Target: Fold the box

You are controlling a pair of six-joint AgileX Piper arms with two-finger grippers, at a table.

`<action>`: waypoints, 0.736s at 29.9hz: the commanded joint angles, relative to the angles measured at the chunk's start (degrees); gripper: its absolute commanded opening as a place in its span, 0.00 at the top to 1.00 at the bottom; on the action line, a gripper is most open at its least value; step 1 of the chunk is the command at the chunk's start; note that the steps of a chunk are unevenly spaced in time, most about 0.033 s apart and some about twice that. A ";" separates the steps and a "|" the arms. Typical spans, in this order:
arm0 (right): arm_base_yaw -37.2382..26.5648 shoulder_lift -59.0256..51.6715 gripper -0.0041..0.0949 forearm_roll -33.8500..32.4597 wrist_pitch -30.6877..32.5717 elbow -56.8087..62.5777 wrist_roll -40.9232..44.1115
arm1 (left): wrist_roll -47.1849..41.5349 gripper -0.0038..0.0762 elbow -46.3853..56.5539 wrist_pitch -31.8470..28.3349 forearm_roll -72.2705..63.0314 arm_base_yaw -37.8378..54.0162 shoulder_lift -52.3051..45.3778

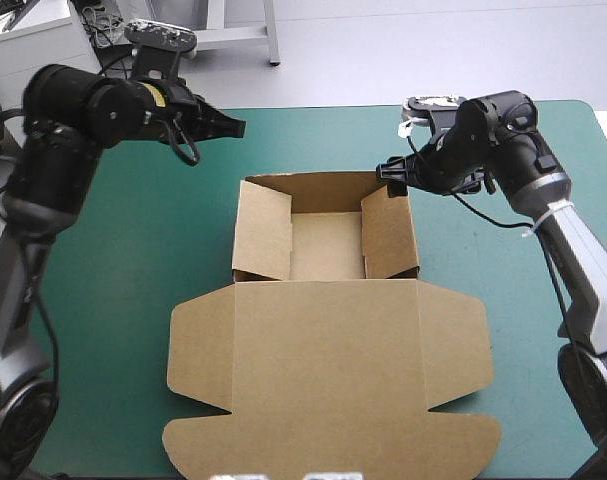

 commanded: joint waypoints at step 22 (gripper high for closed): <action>-0.01 6.87 0.19 6.03 -2.44 4.61 1.60 | 3.28 0.99 59.06 -4.43 0.17 -0.11 -46.46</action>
